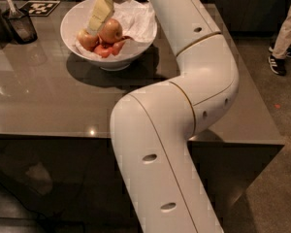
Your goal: Pick apple from white bowl
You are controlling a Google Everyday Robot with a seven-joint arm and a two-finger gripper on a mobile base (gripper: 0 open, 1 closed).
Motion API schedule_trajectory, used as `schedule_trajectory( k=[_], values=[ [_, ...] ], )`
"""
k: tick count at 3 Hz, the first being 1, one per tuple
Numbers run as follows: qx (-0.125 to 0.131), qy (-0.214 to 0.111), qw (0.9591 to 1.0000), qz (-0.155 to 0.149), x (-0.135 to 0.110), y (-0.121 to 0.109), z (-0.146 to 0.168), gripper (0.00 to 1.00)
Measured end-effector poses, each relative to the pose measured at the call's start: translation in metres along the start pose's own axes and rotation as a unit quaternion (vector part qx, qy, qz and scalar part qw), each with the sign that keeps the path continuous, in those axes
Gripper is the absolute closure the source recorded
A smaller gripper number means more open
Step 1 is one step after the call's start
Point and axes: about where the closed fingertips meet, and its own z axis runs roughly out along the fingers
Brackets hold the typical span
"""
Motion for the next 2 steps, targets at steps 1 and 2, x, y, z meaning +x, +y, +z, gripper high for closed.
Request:
schedule_trajectory(
  k=[1,2],
  values=[
    [-0.006,0.013,0.9999,0.008,0.002,0.001,0.018,0.0],
    [-0.012,0.024,0.9995,0.015,0.004,0.002,0.034,0.0]
  ],
)
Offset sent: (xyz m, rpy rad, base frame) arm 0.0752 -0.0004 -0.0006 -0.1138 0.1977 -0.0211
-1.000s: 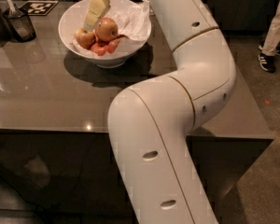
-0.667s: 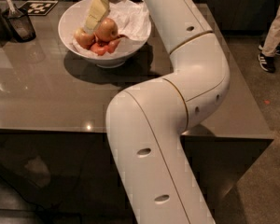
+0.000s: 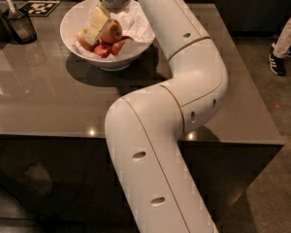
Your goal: Pick apple from white bowl
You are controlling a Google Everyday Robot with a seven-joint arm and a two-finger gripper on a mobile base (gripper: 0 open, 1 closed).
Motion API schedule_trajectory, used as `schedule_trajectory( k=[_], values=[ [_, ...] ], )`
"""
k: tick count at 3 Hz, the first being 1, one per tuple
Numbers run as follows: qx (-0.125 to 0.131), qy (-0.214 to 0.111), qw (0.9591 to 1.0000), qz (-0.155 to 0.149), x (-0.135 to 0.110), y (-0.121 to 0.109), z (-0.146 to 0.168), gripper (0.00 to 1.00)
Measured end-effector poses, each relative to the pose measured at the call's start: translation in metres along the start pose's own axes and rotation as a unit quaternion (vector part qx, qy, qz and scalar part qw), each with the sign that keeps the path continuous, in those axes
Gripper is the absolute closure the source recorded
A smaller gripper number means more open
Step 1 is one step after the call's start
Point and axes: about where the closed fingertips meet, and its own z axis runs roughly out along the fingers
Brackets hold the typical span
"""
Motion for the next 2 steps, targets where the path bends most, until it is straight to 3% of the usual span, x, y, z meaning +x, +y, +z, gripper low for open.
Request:
schedule_trajectory(
  k=[2],
  values=[
    [-0.012,0.015,0.9998,0.005,0.0063,0.0005,0.0223,0.0]
  ],
)
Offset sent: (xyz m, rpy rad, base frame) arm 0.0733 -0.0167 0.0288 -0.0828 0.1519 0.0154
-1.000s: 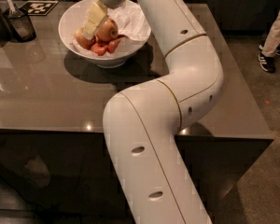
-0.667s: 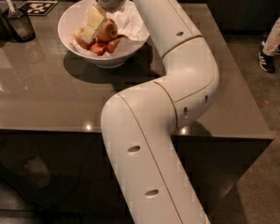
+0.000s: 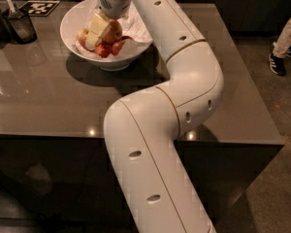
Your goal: Pick apple from white bowl
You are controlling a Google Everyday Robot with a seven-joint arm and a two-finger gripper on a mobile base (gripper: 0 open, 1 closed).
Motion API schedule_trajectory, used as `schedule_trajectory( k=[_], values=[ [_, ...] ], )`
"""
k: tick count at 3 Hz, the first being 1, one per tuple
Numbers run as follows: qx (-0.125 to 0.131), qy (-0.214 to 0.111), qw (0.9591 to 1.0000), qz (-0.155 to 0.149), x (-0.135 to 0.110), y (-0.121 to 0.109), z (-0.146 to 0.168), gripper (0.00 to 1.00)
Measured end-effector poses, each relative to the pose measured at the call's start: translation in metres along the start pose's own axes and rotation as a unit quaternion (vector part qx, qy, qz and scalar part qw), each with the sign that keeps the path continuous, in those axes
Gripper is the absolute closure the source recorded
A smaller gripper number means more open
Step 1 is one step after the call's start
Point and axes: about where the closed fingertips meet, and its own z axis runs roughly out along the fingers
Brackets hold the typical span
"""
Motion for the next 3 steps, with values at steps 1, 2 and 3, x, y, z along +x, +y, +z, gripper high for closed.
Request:
schedule_trajectory(
  k=[1,2,3],
  values=[
    [0.0,0.0,1.0,0.0,0.0,0.0,0.0,0.19],
    [0.0,0.0,1.0,0.0,0.0,0.0,0.0,0.41],
    [0.0,0.0,1.0,0.0,0.0,0.0,0.0,0.66]
  ],
)
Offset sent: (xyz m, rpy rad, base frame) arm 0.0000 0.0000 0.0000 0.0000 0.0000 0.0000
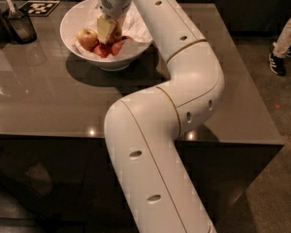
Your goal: Pick apple from white bowl
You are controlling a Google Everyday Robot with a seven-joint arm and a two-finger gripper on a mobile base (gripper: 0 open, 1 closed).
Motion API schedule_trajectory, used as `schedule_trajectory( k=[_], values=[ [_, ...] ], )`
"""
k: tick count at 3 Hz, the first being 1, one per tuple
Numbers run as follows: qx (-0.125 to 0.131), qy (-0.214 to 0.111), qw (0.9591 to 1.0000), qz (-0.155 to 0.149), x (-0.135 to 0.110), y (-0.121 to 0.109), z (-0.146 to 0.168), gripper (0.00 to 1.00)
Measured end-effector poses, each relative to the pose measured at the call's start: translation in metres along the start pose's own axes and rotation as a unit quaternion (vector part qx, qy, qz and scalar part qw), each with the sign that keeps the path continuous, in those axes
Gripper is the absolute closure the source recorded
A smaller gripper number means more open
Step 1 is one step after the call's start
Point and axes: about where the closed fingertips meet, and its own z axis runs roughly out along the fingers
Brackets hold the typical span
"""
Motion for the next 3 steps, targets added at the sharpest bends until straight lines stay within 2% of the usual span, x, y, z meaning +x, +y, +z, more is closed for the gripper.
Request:
schedule_trajectory(
  k=[1,2,3],
  values=[
    [0.0,0.0,1.0,0.0,0.0,0.0,0.0,0.89],
    [0.018,-0.019,0.9995,-0.018,-0.015,-0.003,-0.007,1.0],
    [0.038,-0.043,0.9976,-0.039,-0.03,-0.002,-0.034,1.0]
  ],
)
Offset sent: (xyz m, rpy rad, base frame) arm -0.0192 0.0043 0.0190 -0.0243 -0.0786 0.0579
